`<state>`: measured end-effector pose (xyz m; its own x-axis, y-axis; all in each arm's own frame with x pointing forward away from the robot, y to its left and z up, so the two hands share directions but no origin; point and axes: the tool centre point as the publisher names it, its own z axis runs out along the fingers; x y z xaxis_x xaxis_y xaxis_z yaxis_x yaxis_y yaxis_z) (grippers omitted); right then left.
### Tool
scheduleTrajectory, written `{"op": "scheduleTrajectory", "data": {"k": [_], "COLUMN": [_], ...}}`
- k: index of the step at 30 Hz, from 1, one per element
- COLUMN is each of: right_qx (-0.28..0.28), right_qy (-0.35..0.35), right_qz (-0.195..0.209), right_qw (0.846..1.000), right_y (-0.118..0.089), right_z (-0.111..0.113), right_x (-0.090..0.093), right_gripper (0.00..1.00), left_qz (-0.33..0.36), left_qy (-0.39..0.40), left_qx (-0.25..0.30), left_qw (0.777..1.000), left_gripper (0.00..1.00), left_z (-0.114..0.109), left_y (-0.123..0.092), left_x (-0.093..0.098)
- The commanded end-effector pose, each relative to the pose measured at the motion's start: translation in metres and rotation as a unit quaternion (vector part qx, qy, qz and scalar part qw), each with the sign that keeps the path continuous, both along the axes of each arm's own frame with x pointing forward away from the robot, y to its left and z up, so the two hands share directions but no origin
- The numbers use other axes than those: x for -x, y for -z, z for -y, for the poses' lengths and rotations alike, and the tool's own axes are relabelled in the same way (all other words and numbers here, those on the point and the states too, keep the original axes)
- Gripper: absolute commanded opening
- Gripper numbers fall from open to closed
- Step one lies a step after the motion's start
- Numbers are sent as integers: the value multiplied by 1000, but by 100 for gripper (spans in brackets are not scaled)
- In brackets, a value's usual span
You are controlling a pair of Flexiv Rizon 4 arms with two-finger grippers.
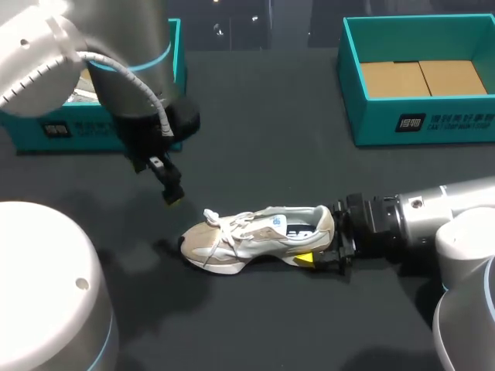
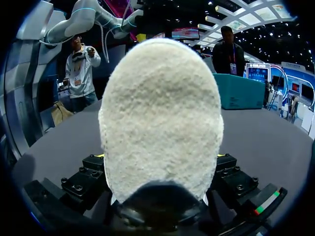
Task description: Take the shoe out of the shoebox, open the shoe tongue, remove and reinsert the insole, then place the shoe into the shoebox
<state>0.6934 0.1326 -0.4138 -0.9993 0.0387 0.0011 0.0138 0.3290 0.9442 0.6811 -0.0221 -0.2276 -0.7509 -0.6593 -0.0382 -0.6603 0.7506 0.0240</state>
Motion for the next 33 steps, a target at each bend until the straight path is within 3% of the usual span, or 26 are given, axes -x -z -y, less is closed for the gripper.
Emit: {"op": "scheduleTrajectory", "data": {"k": [1, 11, 15, 21, 29, 33], "right_qx": [2, 2, 2, 2, 2, 2], "right_qy": [0, 0, 0, 0, 0, 0], "right_qz": [-1, -1, -1, -1, -1, -1], "right_qw": [1000, 1000, 1000, 1000, 1000, 1000], "right_y": [-1, -1, -1, -1, -1, -1], "right_z": [-1, -1, -1, -1, -1, -1], "right_x": [1, 1, 1, 1, 1, 1], "right_gripper": [0, 0, 0, 0, 0, 0], "left_qz": [8, 8, -20, -10, -16, -16], "left_qy": [-196, -196, -274, -324, -353, -353], "left_qx": [-71, -71, -90, -101, -115, -115], "left_qw": [978, 978, 957, 941, 928, 928], "left_gripper": [100, 100, 100, 100, 100, 100], "left_z": [17, 17, 37, 63, 94, 94], "left_y": [6, 6, 14, 22, 33, 33], "left_x": [-5, -5, -4, 6, 7, 7]}}
